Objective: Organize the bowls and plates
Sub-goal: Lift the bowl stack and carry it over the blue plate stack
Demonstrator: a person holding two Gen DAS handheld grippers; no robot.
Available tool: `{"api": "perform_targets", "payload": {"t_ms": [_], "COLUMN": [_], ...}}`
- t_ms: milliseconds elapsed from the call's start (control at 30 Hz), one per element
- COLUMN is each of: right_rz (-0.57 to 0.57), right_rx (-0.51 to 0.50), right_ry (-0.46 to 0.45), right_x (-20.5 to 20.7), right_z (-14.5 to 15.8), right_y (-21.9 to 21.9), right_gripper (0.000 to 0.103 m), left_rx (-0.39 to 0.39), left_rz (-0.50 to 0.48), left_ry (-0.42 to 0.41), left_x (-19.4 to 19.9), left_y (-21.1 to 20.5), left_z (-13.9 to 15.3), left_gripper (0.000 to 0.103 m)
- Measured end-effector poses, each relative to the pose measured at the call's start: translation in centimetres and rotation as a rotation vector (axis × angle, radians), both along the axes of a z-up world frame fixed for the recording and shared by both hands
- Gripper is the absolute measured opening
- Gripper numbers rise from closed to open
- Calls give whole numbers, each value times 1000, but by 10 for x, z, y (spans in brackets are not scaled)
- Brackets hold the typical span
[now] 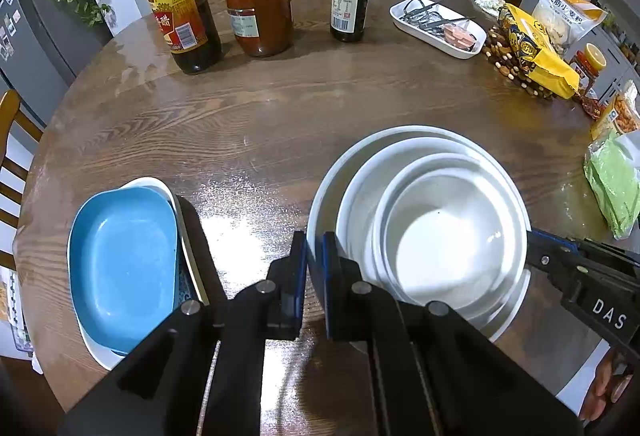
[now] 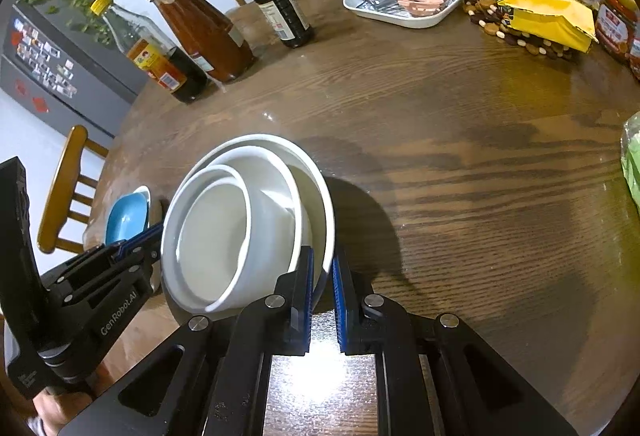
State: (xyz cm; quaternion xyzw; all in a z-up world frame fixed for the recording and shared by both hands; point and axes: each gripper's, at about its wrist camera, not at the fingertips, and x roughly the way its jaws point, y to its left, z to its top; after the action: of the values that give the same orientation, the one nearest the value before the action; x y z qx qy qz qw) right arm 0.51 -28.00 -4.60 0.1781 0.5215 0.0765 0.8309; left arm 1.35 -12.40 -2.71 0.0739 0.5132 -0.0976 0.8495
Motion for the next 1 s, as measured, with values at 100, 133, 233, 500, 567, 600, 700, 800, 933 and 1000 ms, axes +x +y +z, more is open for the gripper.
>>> {"api": "perform_targets", "payload": {"t_ms": [100,133,233,500,567,600,700,800,933,1000], "right_rz": [-3,-4,-4,-8,-9,-9,-7,-2,10,18], "right_rx": [-2,-1,-4,-6,-7,-8,-6,-7,-7,-5], "right_ry": [1,1,-1,-20,-25,-28,-37,-50,-64,-69], "right_x": [0,0,0,-2,-4,-4,-6,-7,-7,-6], "right_z": [1,1,1,6,8,10,15,21,28,30], "right_y": [1,0,1,0,0,0,1,4,11,15], "right_gripper": [13,13,13,13,13,13,13,13,13,13], "left_rx": [-4,-6,-2,-5,-10,-11,-14,-22,-19,-19], "left_rz": [-2,-2,-1,-8,-8,-7,-4,2,15,24], "left_ry": [0,-1,-8,-48,-55,-59,-77,-92,-117,-126], "left_x": [0,0,-1,-3,-4,-4,-5,-6,-8,-8], "left_y": [0,0,0,-3,-2,-2,-1,2,9,14], "left_z": [0,0,0,9,11,12,18,24,31,34], "left_gripper": [4,4,4,3,3,3,3,3,3,3]}}
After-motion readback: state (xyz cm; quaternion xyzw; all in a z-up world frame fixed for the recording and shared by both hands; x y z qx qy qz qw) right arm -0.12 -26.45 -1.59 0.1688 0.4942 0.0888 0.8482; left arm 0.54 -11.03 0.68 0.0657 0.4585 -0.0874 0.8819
